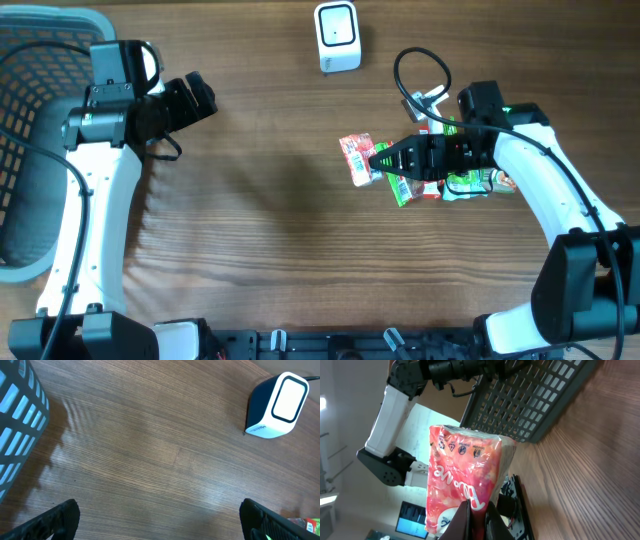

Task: Scan the item barcode
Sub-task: 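Carry the tissue packet right over the scanned items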

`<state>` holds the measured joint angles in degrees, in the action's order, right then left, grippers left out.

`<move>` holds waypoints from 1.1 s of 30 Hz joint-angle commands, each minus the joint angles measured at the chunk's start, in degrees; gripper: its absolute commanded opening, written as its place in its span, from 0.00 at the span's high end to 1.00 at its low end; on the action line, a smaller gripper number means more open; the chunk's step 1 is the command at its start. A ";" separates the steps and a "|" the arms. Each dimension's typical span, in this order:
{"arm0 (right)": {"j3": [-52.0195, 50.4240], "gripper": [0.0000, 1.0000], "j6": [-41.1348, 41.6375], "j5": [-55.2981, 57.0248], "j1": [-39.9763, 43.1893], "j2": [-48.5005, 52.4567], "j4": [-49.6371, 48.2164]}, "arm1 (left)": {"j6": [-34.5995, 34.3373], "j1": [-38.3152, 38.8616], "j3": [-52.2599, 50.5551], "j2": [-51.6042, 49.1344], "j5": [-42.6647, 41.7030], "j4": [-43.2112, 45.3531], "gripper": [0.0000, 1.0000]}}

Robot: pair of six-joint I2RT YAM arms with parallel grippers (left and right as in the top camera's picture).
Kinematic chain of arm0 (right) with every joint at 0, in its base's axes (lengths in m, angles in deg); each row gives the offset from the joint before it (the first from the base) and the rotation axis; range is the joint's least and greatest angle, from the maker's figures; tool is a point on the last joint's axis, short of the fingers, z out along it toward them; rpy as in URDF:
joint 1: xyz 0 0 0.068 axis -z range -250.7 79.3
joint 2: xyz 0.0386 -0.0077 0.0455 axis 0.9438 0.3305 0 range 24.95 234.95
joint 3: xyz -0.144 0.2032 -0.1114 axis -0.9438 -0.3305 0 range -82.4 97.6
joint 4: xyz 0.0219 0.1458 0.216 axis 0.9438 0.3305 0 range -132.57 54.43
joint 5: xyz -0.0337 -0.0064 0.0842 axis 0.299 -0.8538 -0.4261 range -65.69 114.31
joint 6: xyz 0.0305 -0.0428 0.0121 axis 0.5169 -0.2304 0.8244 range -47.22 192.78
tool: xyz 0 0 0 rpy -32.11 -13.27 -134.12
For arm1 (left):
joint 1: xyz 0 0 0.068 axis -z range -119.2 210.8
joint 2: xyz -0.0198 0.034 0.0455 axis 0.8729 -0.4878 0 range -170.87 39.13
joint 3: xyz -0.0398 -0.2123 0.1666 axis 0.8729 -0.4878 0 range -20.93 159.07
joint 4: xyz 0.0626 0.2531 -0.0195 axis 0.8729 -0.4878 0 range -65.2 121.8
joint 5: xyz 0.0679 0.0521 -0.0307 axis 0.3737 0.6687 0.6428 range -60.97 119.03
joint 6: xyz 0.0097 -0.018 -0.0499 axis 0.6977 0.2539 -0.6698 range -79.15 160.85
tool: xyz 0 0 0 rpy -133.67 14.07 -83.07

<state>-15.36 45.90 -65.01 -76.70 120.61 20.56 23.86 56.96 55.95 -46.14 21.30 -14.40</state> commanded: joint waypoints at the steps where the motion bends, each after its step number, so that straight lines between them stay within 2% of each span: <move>1: 0.00 0.96 -1.40 -3.63 0.20 -1.03 -0.33 | 0.72 -0.42 0.33 0.42 0.13 0.13 0.00; 12: 0.00 0.96 -1.01 -0.31 0.20 -1.01 -1.40 | 0.72 -0.42 0.33 0.42 0.13 0.13 0.00; 16: 0.00 0.96 3.30 1.07 0.17 -1.01 -4.44 | 0.72 -0.42 0.33 0.42 0.13 0.13 0.00; 17: 0.00 0.96 4.96 2.97 0.17 -1.01 -5.84 | 0.72 -0.42 0.33 0.42 0.13 0.15 0.00; 18: 0.00 0.96 10.10 12.02 0.17 -1.01 -9.38 | 0.72 -0.42 0.33 0.42 0.13 0.13 0.00; 24: 0.00 0.96 21.33 30.99 -1.86 -1.01 -15.34 | 0.72 -0.42 0.33 0.42 0.13 0.13 0.00; 30: 0.00 0.96 31.04 48.59 -6.99 -1.01 -21.35 | 0.72 -0.42 0.33 0.42 0.13 0.13 0.00; 33: 0.13 0.96 34.75 53.09 -9.25 -1.01 -24.13 | 0.72 -0.42 0.33 0.42 0.13 0.15 0.00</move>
<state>-15.47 74.27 -21.34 -83.80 120.56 -1.93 23.86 56.96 55.95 -46.14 21.28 -14.42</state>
